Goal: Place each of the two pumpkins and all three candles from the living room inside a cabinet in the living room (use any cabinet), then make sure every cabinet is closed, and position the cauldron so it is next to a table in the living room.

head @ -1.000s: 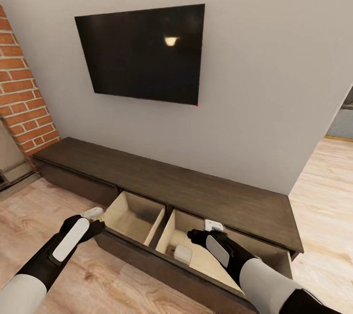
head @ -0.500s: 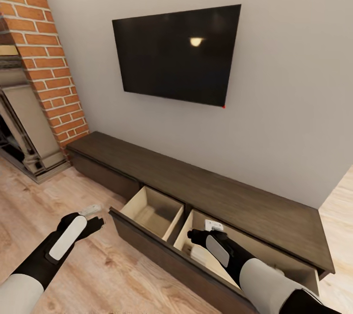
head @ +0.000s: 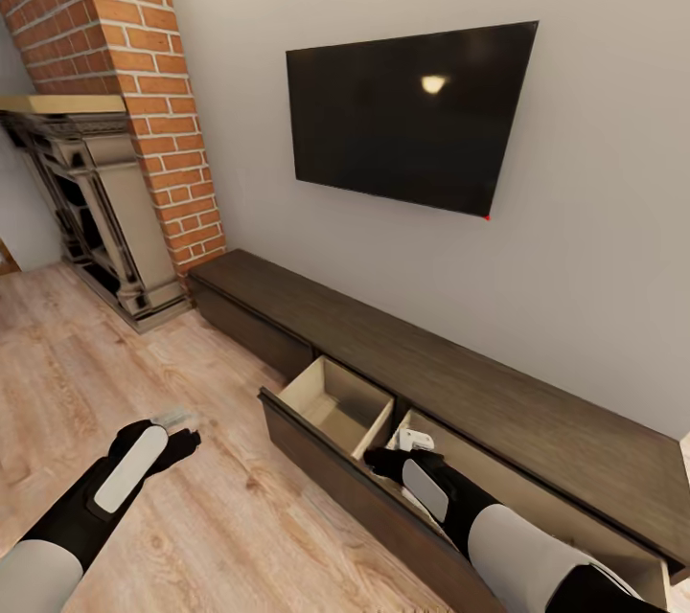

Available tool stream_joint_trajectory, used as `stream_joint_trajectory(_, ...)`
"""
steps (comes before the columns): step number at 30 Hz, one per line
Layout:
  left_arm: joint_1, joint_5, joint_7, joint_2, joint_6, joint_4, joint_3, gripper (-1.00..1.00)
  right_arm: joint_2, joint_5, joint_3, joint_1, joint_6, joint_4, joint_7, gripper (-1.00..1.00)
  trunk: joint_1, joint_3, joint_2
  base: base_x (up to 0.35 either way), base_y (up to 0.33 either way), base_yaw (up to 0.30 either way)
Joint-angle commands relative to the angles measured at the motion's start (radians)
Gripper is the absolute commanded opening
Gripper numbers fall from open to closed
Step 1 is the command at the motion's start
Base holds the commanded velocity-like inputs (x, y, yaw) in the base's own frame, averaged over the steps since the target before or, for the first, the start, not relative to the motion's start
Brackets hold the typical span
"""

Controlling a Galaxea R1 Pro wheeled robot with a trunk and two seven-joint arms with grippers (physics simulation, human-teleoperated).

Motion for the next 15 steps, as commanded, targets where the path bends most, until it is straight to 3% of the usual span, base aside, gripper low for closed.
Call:
stream_joint_trajectory(1,-0.001,0.009,0.009,0.001,0.000,-0.001,-0.004,1.00,-0.001,-0.009,0.008,-0.001,0.002,-0.002,-0.008,1.00,-0.005,0.002,0.007,-0.330,0.000,0.288)
stream_joint_trajectory(8,0.000,0.010,0.009,0.004,0.010,-0.001,0.011,1.00,-0.001,-0.009,0.008,-0.001,0.001,-0.002,-0.008,1.00,-0.031,0.024,0.056,-0.338,0.000,0.288)
stream_joint_trajectory(15,0.000,0.008,0.009,0.003,0.065,-0.001,0.019,1.00,0.000,-0.009,0.008,-0.001,0.001,-0.002,-0.008,1.00,-0.058,0.046,0.105,-0.340,0.000,0.288)
